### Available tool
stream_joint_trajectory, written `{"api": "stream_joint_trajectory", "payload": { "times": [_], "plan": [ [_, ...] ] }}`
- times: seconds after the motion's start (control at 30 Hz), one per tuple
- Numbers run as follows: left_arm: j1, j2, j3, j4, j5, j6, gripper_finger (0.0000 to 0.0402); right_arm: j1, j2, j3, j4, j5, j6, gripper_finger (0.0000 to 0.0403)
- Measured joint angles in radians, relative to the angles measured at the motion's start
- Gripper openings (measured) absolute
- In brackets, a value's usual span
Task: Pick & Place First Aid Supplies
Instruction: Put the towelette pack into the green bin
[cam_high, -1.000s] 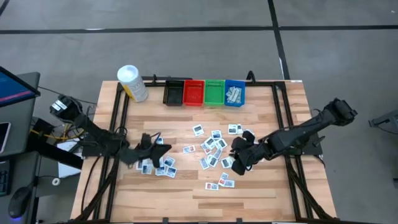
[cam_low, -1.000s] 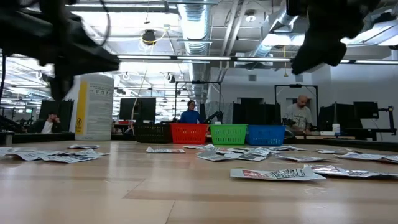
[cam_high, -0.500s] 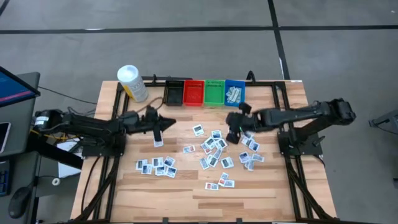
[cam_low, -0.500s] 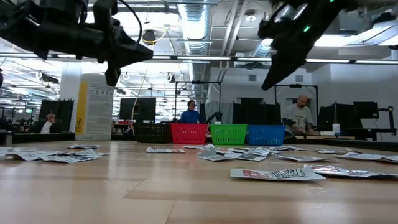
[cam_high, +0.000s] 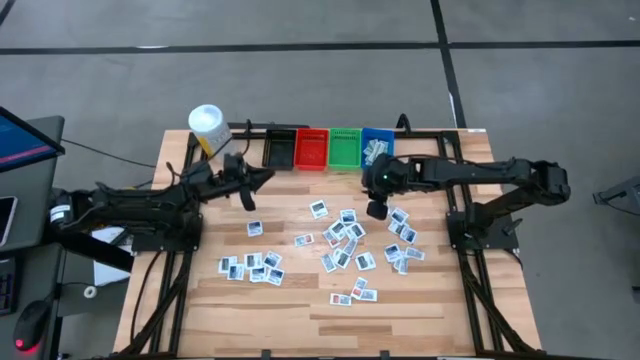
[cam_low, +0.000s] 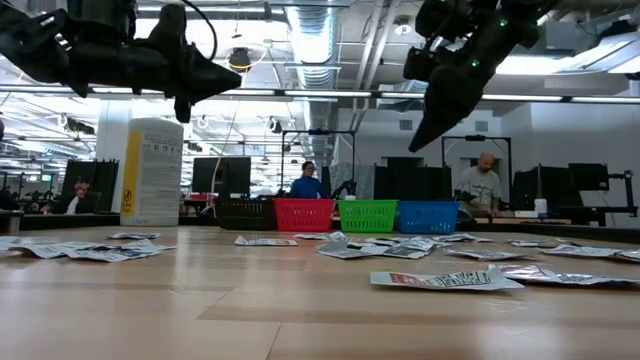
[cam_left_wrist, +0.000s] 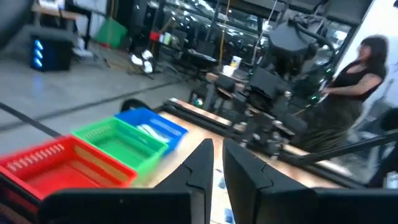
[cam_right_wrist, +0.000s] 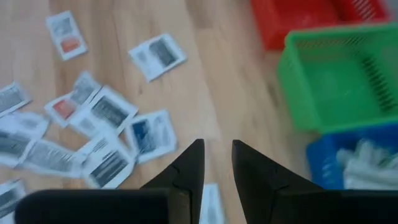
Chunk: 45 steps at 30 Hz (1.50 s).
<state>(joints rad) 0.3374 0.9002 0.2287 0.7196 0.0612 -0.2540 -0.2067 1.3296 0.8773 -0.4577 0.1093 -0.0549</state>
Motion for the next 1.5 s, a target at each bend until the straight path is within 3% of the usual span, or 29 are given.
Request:
{"api": "stream_joint_trajectory", "payload": {
  "times": [0.17, 0.33, 0.5, 0.93, 1.13, 1.3, 1.5],
  "plan": [
    [0.066, -0.001, 0.000, -0.001, 0.000, 0.115, 0.0035, 0.017, 0.001, -0.055, -0.010, -0.003, 0.110, 0.0076],
    [0.171, -0.003, 0.000, -0.001, -0.001, 0.118, 0.0037, 0.017, 0.001, -0.100, 0.062, -0.002, 0.231, 0.0076],
    [0.248, 0.009, 0.000, -0.003, 0.000, 0.123, 0.0051, 0.030, 0.001, -0.136, 0.063, -0.004, 0.173, 0.0076],
    [0.212, 0.032, 0.000, -0.006, 0.036, 0.092, 0.0064, 0.008, 0.001, -0.265, 0.228, -0.004, 0.213, 0.0077],
    [0.198, 0.032, 0.000, -0.005, 0.044, 0.092, 0.0066, 0.002, 0.029, -0.266, 0.231, 0.009, 0.181, 0.0132],
    [0.155, 0.049, 0.000, -0.003, 0.045, 0.092, 0.0069, -0.007, 0.139, -0.266, 0.258, 0.019, 0.192, 0.0193],
    [0.138, 0.106, 0.000, -0.004, 0.045, 0.087, 0.0068, -0.003, 0.257, -0.259, 0.366, 0.019, 0.188, 0.0221]
  ]
}}
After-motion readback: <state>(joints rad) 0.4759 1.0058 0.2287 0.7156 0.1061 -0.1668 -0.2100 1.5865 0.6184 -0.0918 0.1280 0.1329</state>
